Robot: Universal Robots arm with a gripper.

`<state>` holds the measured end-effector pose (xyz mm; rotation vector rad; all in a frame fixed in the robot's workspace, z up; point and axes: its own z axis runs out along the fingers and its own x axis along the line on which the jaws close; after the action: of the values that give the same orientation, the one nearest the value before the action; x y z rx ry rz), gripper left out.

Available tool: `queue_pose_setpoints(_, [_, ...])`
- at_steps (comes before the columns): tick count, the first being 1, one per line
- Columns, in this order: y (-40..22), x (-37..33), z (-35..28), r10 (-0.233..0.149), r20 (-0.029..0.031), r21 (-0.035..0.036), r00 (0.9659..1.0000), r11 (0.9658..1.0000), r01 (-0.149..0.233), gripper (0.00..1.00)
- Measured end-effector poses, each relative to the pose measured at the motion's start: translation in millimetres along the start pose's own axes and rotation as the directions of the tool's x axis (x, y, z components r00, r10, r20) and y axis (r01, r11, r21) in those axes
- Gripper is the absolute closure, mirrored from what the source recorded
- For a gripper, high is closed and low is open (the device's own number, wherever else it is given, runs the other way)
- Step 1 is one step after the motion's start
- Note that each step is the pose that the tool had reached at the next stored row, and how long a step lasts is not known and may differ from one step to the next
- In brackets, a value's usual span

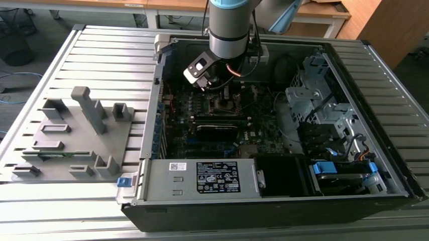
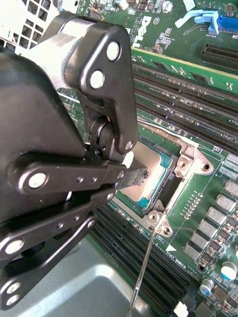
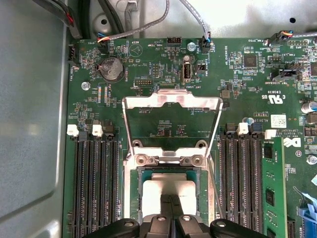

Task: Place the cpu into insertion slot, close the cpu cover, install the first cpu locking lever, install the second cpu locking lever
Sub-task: 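Place the cpu into insertion slot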

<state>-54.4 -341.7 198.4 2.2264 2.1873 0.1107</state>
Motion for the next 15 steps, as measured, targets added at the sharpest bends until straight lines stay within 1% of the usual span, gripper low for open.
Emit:
queue_pose_setpoints(3, [0.0, 0.0, 0.0, 0.0, -0.0001, -0.0001, 1.0, 1.0, 0.0, 0.89])
queue_pose_setpoints(6, [0.3, 0.3, -1.6, 0.0, -0.0014, -0.0009, 1.0, 1.0, 0.0, 0.89])
queue_pose_setpoints(7, [0.3, 0.2, -3.3, 0.0, -0.0004, -0.0003, 1.0, 1.0, 0.0, 0.89])
queue_pose_setpoints(11, [0.6, 0.4, -9.6, 0.0, -0.0001, 0.0, 1.0, 1.0, 0.0, 0.89])
queue_pose_setpoints(15, [1.2, 0.7, -18.1, 0.0, -0.0001, -0.0001, 1.0, 1.0, 0.0, 0.89])
